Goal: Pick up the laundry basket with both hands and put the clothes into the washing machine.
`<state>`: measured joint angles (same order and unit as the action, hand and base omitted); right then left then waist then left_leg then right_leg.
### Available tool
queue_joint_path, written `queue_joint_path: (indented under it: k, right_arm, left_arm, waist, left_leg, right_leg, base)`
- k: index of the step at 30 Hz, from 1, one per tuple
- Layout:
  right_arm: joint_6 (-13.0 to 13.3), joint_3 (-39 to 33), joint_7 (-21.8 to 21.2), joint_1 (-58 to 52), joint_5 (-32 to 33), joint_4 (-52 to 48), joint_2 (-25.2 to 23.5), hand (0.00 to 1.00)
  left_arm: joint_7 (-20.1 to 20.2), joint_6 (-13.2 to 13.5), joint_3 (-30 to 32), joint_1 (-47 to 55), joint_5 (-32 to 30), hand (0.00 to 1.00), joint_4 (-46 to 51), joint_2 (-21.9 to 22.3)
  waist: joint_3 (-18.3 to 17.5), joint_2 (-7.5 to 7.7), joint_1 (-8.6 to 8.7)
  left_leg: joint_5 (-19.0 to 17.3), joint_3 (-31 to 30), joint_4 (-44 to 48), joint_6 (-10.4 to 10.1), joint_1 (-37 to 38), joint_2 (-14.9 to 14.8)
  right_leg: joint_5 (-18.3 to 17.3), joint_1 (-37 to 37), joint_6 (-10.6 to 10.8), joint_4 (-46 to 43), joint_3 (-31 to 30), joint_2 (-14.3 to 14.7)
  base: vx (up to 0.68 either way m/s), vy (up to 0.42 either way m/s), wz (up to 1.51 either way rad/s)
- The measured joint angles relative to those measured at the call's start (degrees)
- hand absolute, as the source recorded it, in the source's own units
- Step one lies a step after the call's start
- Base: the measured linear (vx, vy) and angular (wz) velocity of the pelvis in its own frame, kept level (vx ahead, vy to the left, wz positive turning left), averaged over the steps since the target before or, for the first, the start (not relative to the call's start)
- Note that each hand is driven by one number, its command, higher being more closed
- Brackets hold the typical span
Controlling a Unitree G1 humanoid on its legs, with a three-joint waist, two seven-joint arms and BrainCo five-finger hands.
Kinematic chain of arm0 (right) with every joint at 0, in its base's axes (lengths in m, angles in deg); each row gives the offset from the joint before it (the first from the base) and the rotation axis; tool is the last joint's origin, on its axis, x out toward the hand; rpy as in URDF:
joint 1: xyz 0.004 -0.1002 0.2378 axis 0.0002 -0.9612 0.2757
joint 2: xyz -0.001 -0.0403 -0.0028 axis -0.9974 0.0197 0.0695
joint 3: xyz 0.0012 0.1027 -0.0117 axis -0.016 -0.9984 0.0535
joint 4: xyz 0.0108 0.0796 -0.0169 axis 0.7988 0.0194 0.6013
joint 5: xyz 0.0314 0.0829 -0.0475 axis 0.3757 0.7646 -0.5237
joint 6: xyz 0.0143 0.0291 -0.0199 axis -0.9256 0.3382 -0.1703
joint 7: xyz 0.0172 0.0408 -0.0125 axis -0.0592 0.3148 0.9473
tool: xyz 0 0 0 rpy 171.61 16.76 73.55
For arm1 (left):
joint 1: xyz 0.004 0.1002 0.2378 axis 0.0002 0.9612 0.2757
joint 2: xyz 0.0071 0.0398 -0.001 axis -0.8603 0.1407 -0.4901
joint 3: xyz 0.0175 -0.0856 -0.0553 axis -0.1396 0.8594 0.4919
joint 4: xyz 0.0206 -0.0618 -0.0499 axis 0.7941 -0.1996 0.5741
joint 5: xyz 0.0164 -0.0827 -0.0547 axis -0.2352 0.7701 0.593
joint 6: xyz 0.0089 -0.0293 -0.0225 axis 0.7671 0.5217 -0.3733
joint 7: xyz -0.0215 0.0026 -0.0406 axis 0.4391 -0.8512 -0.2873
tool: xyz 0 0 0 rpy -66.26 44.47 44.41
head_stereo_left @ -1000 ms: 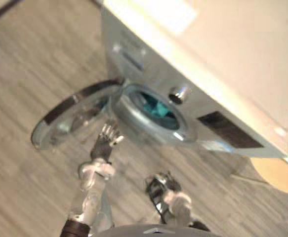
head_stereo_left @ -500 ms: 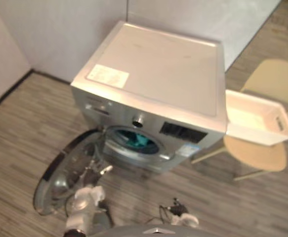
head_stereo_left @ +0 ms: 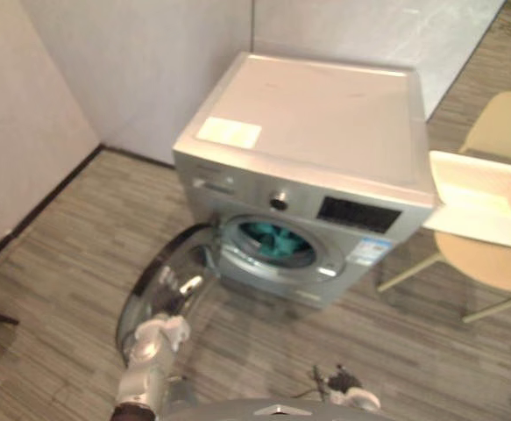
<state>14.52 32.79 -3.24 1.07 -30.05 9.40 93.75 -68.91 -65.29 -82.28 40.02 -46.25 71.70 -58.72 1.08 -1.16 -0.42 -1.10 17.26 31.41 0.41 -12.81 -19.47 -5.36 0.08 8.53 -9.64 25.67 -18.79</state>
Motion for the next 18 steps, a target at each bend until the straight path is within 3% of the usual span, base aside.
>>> queue_joint_path:
  k: [1,2,7,8,10,11,13,14,15,16,18]
  right_arm:
    - [0.1,-1.3,-0.2,-0.5,-0.1,1.4,-1.7,0.0]
    - [-0.1,-2.1,-0.7,-1.0,-0.5,2.3,-1.8,0.0]
    - [-0.8,-4.8,-1.2,-2.9,-0.2,3.5,-1.5,0.0]
    - [-0.8,-4.7,-1.4,-2.8,-0.2,3.2,-1.6,0.0]
    - [-1.0,-4.0,-1.4,-2.9,-0.2,1.0,-1.5,0.0]
    - [-1.1,-1.7,-1.5,-2.9,-0.3,-1.3,-0.8,0.0]
    - [-1.3,3.2,-1.6,-2.8,-0.4,-5.7,0.9,0.0]
    - [-1.4,4.8,-1.7,-2.8,-0.6,-7.2,1.2,0.0]
    - [-1.2,8.7,-2.1,-2.5,-1.5,-10.1,1.4,0.0]
    - [-1.1,9.7,-2.6,-2.1,-1.5,-10.7,1.6,0.0]
    - [-1.0,12.8,-3.8,0.0,-1.5,-11.9,0.4,0.0]
  left_arm:
    - [-0.4,0.4,3.2,0.6,1.0,0.0,4.7,-0.8]
    - [-0.6,0.9,6.8,0.2,2.1,0.0,7.8,-1.9]
    - [-2.8,3.3,15.3,-0.6,5.6,0.0,13.2,-4.6]
    - [-3.0,4.4,16.5,-0.9,5.6,0.0,13.7,-5.5]
    - [-3.2,5.5,17.2,-2.4,5.5,0.0,11.5,-7.9]
    - [-3.7,5.3,17.0,-5.3,5.1,0.0,6.5,-9.9]
    - [-4.3,4.2,16.6,-10.3,1.4,0.0,-2.8,-11.5]
    - [-4.3,3.7,16.6,-12.0,-0.7,0.0,-6.3,-12.2]
    - [-4.3,1.6,16.7,-17.8,-5.6,0.0,-16.7,-14.5]
    - [-4.0,0.5,16.7,-20.6,-7.7,0.0,-21.4,-15.8]
    - [-3.9,-3.6,15.4,-33.7,-13.5,0.0,-42.1,-21.2]
  waist:
    - [-1.2,1.32,0.82]
    - [-1.7,2.17,1.53]
    - [-1.3,1.51,0.64]
    - [-1.3,1.18,0.52]
    - [-1.4,0.92,0.5]
    - [-1.1,0.38,0.67]
    - [-0.6,-1.72,1.66]
    - [-0.3,-1.95,1.78]
    - [-0.3,-2.54,2.06]
    - [-0.1,-2.53,2.2]
    - [1.4,-1.44,3.9]
  left_leg:
    - [-0.6,-1.4,-5.4,-1.7,0.0,3.0]
    - [-0.4,-2.7,-10.1,-4.5,0.1,5.2]
    - [-1.4,-1.8,-20.4,-7.5,5.1,8.9]
    - [-0.6,-0.9,-24.9,-8.7,7.2,9.4]
    - [2.9,0.5,-29.9,-8.6,8.3,10.3]
    - [5.0,1.3,-32.9,-8.5,9.0,10.5]
    - [7.3,2.2,-35.9,-8.4,8.7,10.4]
    - [7.4,2.7,-36.0,-8.3,8.4,10.3]
    - [7.7,4.6,-36.3,-8.5,7.1,9.8]
    - [7.7,5.2,-36.3,-8.8,6.6,9.7]
    - [9.0,6.6,-36.3,-8.6,3.0,9.4]
  right_leg:
    - [0.5,0.0,0.3,2.8,0.4,0.8]
    - [3.4,1.6,-0.5,6.4,3.3,1.4]
    - [6.9,4.0,0.0,7.6,7.7,-0.1]
    - [6.9,3.5,0.2,7.8,7.5,-0.1]
    - [7.3,1.7,0.7,8.8,6.6,-0.2]
    - [8.0,1.0,1.5,9.6,6.2,0.1]
    - [9.1,-0.9,0.7,11.0,5.3,1.0]
    - [9.6,-1.6,0.6,11.4,4.7,1.2]
    - [10.6,-4.3,0.6,12.3,2.7,1.8]
    - [11.1,-5.4,0.4,12.5,1.8,2.0]
    - [13.3,-10.4,-0.4,13.0,-0.3,2.3]
  base:
    - [0.02,0.217,1.11]
    - [0.05,0.167,1.2]
    - [-0.01,0.246,0.43]
    - [-0.06,0.11,-0.17]
    - [-0.11,0.04,-0.31]
    - [-0.15,-0.006,-0.32]
    - [-0.17,-0.005,-0.28]
    - [-0.18,-0.002,-0.55]
    - [-0.14,-0.003,-0.56]
    - [-0.17,-0.006,-0.62]
    - [-0.17,0.002,-0.42]
